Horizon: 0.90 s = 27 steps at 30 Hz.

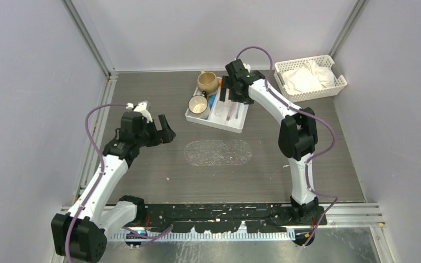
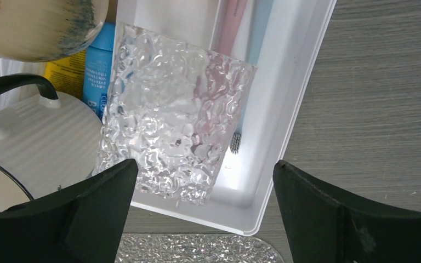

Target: Prepare toiletry sets of a toothbrush and toothpaste on the tray

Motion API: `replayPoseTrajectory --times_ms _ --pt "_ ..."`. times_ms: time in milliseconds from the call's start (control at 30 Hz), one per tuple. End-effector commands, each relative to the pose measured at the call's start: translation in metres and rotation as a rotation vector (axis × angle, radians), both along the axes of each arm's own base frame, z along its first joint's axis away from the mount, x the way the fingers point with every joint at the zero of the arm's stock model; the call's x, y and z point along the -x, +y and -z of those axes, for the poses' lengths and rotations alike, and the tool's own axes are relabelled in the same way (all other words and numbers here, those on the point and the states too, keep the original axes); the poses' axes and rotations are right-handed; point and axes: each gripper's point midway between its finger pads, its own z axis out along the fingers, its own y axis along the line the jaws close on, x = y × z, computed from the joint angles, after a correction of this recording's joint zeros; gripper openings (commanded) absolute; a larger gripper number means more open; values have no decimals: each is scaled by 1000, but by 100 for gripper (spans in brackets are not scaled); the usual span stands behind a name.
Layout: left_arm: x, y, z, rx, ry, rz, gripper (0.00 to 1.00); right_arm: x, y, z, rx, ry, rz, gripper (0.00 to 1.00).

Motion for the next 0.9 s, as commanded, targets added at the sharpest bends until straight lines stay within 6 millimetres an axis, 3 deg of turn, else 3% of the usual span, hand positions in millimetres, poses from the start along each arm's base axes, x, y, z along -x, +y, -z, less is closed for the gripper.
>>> replayPoseTrajectory --times_ms 0,267,367,500,700,867 --pt "-6 -4 -8 14 -43 15 100 3 1 -5 11 14 -31 100" --pt "-3 -4 -5 18 -44 14 100 5 -7 3 -18 1 5 100" --pt "-3 -4 -4 20 -46 14 100 2 13 -12 -140 -42 -49 100" --pt "-2 -4 -2 19 -41 12 100 -2 20 -20 -174 -57 -58 100" --pt "-1 -3 1 20 -42 9 100 11 12 -23 -183 -77 -44 98" --pt "0 -6 6 30 -28 17 100 17 3 -13 -186 -105 -5 96"
